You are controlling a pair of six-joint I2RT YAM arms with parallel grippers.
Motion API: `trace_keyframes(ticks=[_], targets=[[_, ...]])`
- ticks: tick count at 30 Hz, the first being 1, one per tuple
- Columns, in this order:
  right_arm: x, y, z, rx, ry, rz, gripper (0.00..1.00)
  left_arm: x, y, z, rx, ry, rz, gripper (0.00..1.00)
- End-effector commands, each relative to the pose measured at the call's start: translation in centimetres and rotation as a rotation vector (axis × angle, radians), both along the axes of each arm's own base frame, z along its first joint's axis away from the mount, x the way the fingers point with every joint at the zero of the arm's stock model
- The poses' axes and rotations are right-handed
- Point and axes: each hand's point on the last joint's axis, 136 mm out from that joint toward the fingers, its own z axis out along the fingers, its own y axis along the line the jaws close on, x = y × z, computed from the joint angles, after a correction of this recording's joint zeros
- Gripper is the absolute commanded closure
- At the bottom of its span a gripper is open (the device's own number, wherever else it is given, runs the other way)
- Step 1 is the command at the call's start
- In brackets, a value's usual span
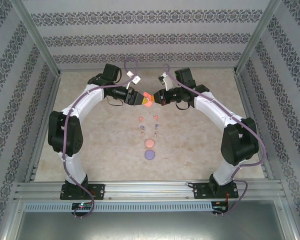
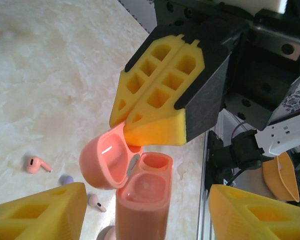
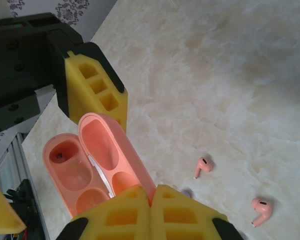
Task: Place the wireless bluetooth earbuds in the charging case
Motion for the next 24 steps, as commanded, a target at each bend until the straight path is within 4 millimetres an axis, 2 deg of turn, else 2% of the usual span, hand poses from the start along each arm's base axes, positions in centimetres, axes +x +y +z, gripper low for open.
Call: trace_keyframes(ticks=[1,12,20,24], targets=[[-0.03,0.96,1.33,0.026,-0.022,0.029,1.00,-0.54,-0.61,0.45,-0.029,-0.005,-0.049,0.38],[0.00,1.26,1.38,0.035,-0.020,0.038,1.00,-0.47,-0.77,0.43,-0.032,0.000,-0.060,0.47],[0.00,1.45,1.27,0.035,-0.016,0.040,1.00,-0.61,-1.01,0.53,-0.041,0.005,-0.076,0.60],[0.18,1.40,1.38,0.033,-0.022,0.034,1.00,-0.65,-1.03,0.44,-0.041,0.009,-0.079,0.60]])
